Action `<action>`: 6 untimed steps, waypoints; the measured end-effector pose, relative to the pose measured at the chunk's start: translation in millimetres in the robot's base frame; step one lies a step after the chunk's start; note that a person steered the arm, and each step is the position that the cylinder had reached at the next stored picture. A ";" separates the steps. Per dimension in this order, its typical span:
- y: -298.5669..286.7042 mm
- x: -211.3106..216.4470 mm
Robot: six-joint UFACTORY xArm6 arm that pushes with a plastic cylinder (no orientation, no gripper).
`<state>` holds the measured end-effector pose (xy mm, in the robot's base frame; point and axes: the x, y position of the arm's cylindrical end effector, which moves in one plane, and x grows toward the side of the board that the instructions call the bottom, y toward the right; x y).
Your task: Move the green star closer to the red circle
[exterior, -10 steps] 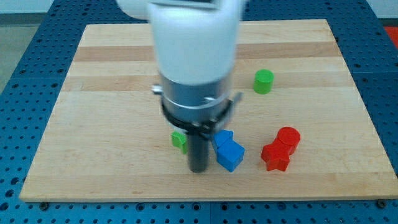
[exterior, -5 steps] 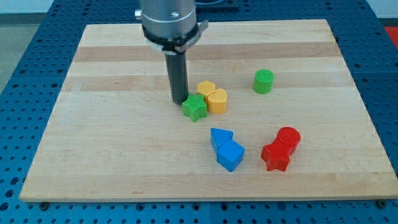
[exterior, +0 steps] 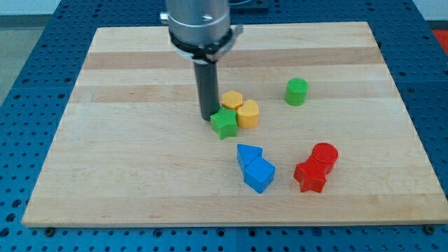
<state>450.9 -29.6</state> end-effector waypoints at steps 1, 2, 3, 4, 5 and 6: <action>27.0 26.8; 29.1 27.1; 29.6 27.1; 22.0 26.6; -0.9 35.0; -9.0 37.2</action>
<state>488.1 -38.6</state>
